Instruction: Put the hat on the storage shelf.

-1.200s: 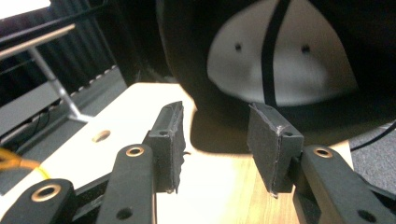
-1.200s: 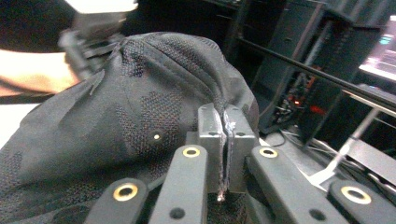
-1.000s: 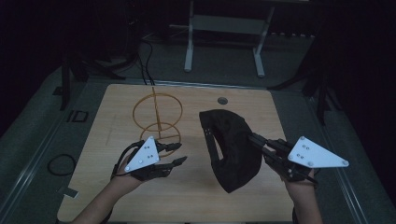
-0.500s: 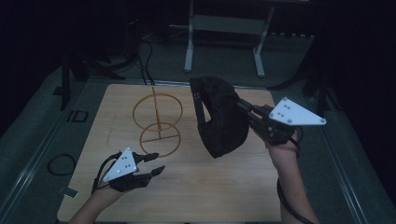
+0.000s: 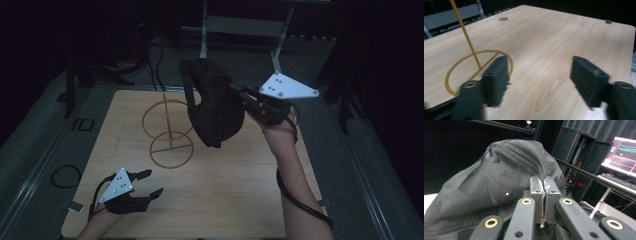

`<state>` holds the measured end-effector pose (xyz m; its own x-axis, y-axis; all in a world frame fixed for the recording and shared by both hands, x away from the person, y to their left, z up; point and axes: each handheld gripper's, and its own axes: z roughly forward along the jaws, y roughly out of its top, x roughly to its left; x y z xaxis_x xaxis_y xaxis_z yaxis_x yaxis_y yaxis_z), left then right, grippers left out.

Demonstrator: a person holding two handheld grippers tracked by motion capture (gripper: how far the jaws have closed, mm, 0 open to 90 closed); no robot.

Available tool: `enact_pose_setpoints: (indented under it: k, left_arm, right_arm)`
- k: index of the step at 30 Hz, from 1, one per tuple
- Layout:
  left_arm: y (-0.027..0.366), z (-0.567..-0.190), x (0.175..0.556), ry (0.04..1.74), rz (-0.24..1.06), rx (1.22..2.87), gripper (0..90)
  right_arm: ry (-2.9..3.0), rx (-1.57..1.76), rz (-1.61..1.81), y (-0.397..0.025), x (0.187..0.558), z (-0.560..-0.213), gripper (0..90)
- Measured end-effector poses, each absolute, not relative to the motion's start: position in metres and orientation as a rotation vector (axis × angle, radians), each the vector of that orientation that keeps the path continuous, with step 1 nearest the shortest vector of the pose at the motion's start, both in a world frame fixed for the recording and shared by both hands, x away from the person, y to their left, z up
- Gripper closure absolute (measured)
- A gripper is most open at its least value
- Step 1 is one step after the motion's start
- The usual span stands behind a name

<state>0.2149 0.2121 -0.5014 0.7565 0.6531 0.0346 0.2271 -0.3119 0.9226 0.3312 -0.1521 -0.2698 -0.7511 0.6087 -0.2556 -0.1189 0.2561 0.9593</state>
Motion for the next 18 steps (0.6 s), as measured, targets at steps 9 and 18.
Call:
enact_pose_setpoints:
  k: [9, 18]
  left_arm:
    - [0.219, -0.523, 0.210, 0.785, 0.647, 1.806, 2.4]
    - [0.225, -0.533, 0.210, 0.809, 0.646, 1.803, 2.4]
  right_arm:
    - [1.975, 0.429, 1.560, -0.112, 0.347, -0.270, 88.0]
    - [2.058, 0.425, 1.532, -0.076, 0.360, -0.286, 87.9]
